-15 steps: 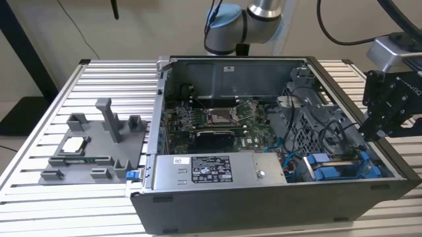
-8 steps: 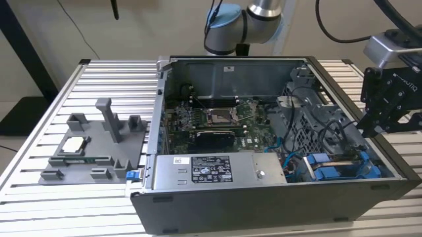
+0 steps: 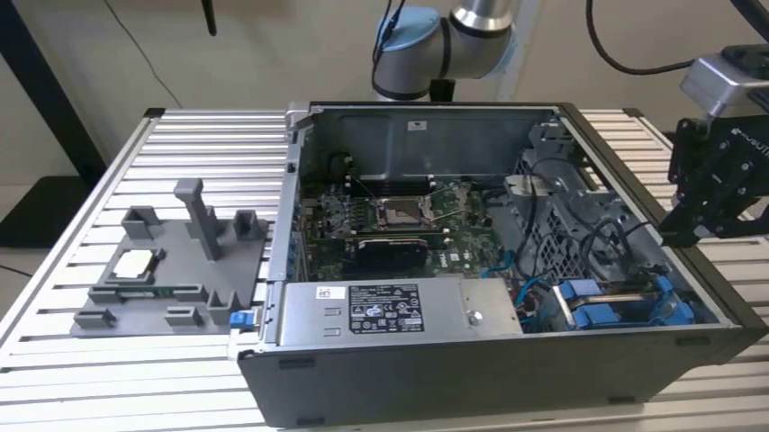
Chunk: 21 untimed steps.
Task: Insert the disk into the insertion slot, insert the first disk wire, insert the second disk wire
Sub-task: 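Insert the second disk wire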
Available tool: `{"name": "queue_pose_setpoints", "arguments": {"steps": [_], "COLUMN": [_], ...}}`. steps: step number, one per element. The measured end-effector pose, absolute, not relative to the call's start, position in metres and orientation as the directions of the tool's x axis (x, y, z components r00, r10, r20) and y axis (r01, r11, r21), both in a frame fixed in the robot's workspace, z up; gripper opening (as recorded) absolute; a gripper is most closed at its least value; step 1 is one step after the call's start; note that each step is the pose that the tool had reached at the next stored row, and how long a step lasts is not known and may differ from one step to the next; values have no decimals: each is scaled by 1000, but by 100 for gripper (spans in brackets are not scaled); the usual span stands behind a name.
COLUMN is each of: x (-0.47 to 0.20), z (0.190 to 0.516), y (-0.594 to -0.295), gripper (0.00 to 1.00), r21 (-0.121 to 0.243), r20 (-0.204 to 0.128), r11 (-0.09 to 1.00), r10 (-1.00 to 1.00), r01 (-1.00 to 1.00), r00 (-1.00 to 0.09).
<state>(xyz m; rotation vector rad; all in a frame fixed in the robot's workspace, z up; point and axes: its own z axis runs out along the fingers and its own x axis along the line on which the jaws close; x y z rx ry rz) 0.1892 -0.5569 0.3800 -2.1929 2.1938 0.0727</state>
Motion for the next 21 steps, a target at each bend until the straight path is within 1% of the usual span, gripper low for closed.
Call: {"name": "queue_pose_setpoints", "arguments": {"steps": [6,8,9,14,16,17,19,20,21], "x": [191,192,192,195,196,196,196,196,196], "z": [374,372,372,372,371,371,370,370,370], "y": [-557,-557,-557,-557,-558,-558,-558,-558,-558], "gripper": [27,27,27,27,27,24,24,17,17], "r21": [6,6,6,7,7,7,7,7,7], "r20": [-79,-95,-105,-188,-206,-213,-217,-217,-217], "r11": [0,0,0,0,0,0,2,2,2], "r10": [-997,-995,-994,-982,-978,-977,-976,-976,-976], "r01": [-1000,-1000,-1000,-1000,-1000,-1000,-1000,-1000,-1000], "r00": [-1,-1,-1,-1,-1,-2,-3,-4,-4]}}
